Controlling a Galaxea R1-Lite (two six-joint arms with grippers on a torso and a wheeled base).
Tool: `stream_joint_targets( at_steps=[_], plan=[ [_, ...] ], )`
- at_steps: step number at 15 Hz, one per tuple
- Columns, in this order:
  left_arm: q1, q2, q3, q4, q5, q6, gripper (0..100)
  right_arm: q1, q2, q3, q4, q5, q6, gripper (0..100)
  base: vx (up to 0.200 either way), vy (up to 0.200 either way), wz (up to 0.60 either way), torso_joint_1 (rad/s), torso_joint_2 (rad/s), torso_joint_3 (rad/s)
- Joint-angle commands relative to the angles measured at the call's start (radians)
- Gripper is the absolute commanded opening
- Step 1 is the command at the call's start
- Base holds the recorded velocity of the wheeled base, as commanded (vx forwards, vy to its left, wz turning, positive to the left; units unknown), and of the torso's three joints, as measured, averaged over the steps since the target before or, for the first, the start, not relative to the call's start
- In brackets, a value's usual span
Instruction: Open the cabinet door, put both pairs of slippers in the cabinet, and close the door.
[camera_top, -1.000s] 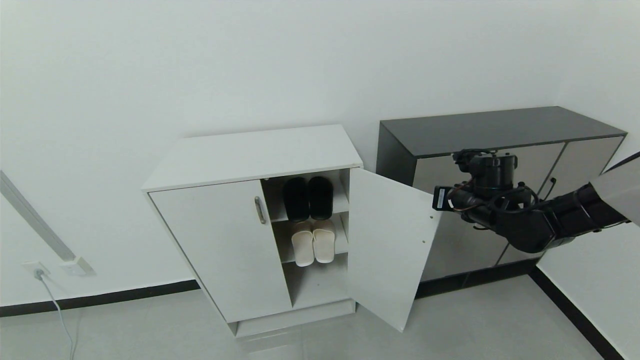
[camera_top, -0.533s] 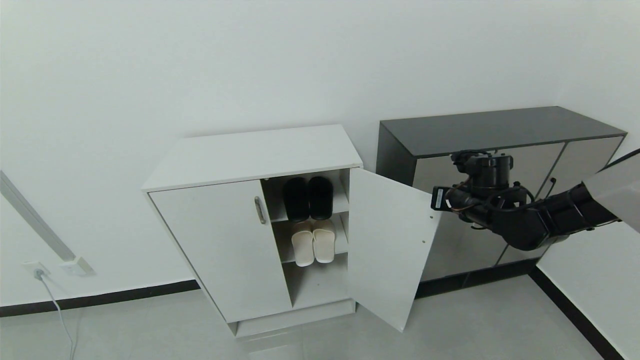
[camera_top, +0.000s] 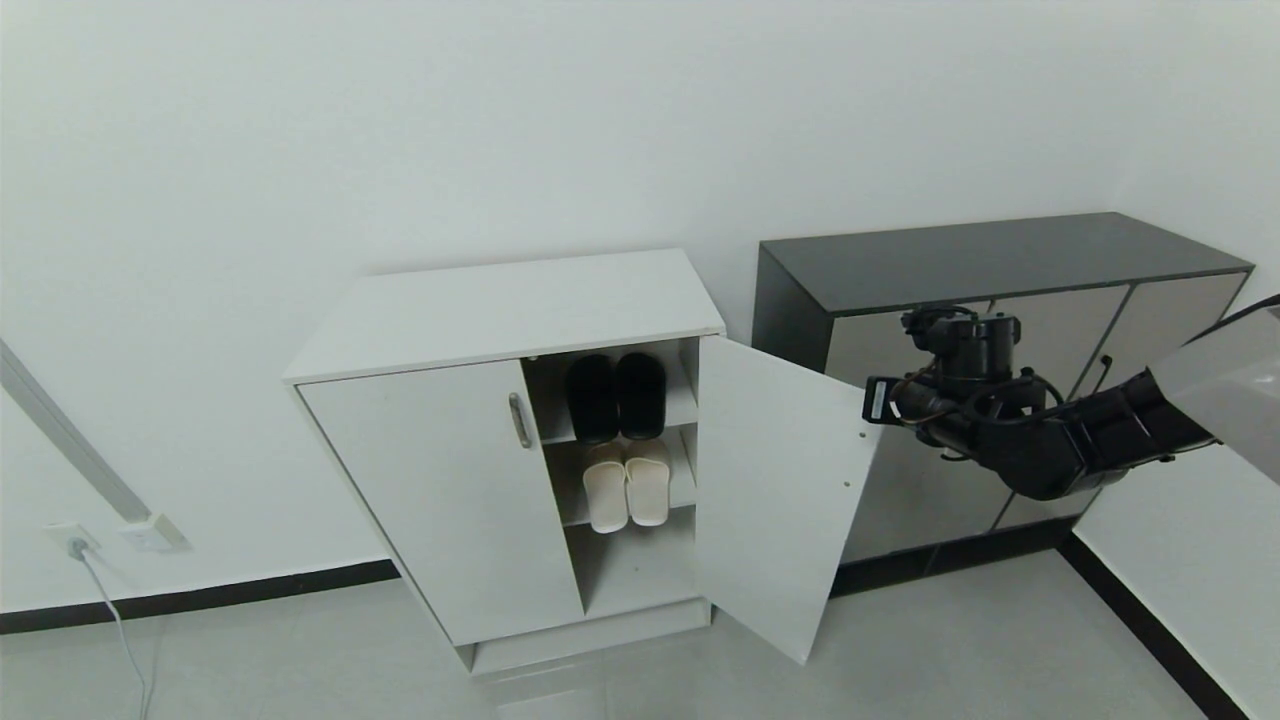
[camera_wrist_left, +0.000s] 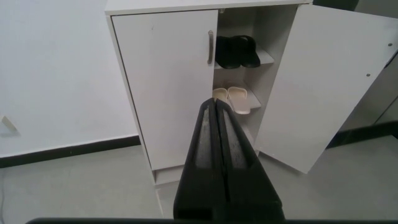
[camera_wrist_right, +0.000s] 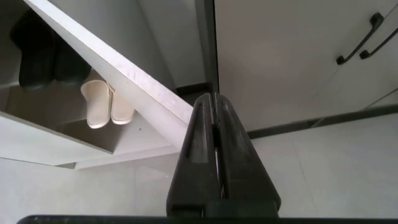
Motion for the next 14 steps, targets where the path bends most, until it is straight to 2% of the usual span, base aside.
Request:
stream_joint_targets(
  at_steps=[1,6,14],
  plan=[
    [0.001,0.001,0.0,0.0,0.0,0.0,0,0.004,-0.002,0.005,0.002,0.0,0.0,0,0.0,0.0,0.0,0.0,0.0,0.0],
    [0.001,0.001,0.0,0.0,0.0,-0.002,0,0.073,-0.06,0.072,0.002,0.0,0.0,0,0.0,0.0,0.0,0.0,0.0,0.0],
    [0.001,0.001,0.0,0.0,0.002,-0.006,0,0.301,-0.15,0.215,-0.001,-0.002,0.001,0,0.0,0.0,0.0,0.0,0.0,0.0]
  ],
)
